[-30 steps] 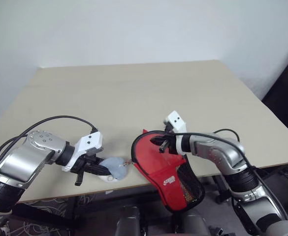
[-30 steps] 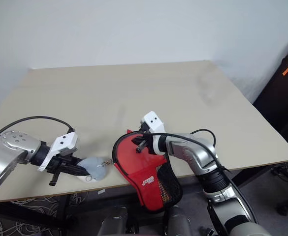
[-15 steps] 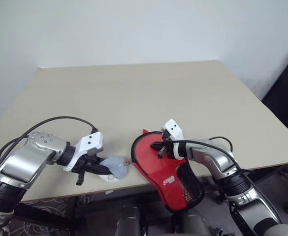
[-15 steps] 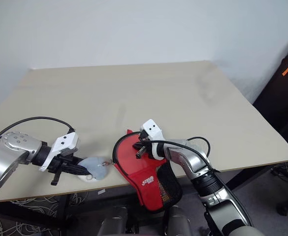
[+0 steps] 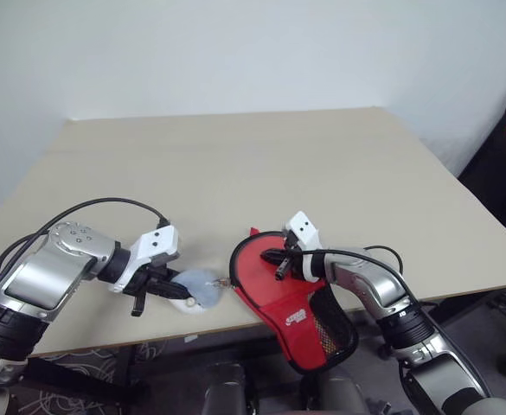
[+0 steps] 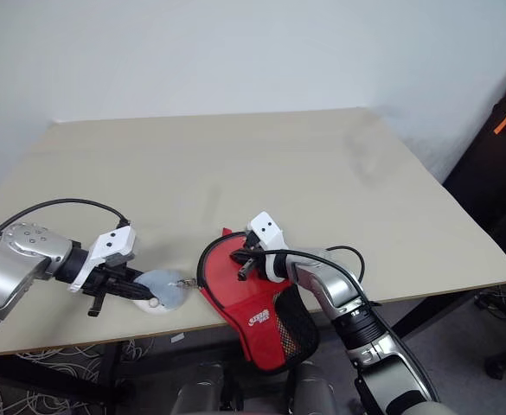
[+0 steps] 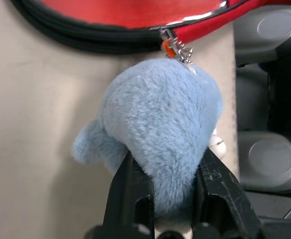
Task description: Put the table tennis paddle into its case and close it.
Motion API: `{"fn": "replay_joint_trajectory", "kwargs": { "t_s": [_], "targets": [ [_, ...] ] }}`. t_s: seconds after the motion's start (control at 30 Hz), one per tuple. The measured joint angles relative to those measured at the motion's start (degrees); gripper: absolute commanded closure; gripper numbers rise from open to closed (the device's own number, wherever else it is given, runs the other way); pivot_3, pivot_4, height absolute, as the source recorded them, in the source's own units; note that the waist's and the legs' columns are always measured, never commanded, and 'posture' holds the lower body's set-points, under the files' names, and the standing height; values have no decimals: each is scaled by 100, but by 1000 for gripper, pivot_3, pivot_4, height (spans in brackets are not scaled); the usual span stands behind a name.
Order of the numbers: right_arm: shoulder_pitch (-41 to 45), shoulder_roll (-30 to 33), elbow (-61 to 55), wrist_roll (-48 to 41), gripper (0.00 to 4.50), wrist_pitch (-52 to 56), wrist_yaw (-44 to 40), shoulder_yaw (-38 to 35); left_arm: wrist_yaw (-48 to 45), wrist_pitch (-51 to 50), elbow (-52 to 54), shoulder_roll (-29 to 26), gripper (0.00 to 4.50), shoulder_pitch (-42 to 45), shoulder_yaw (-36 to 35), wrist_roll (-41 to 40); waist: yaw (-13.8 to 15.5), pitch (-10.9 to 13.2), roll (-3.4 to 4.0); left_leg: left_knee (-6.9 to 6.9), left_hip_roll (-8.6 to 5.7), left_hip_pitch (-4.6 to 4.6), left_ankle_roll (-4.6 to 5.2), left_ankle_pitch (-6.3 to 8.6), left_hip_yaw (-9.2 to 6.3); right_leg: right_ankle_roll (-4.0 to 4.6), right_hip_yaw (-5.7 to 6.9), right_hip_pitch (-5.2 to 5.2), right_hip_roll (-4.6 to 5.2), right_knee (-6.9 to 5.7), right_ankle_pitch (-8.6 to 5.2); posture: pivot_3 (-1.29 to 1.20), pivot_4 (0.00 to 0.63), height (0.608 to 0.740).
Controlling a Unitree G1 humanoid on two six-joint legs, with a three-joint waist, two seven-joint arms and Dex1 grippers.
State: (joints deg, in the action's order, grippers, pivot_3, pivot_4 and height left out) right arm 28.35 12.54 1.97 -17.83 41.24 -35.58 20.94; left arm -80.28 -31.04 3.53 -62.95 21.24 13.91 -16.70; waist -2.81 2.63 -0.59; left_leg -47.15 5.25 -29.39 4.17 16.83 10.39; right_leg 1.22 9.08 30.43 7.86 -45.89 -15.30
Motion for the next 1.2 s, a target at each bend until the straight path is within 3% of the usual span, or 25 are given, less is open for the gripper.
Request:
{"fn": "replay_joint_trajectory", "kwargs": {
  "t_s": [0.77, 1.2],
  "targets": [
    [13, 3, 87, 236, 4500, -23, -215, 3, -365, 1923, -2331, 819, 3846, 1789, 1175, 1459, 42, -35, 4, -50, 17, 26, 7, 4, -8, 17, 1, -11, -2, -47, -9, 0, 0, 654],
    [13, 8, 125, 402, 4500, -23, -325, 10, -415, 2158, -1804, 980, 3846, 1648, 1167, 1972, 159, -77, 77, -95, 30, 25, 43, 26, -9, 27, -3, -5, 0, -89, -19, 0, 0, 654]
  ]
}}
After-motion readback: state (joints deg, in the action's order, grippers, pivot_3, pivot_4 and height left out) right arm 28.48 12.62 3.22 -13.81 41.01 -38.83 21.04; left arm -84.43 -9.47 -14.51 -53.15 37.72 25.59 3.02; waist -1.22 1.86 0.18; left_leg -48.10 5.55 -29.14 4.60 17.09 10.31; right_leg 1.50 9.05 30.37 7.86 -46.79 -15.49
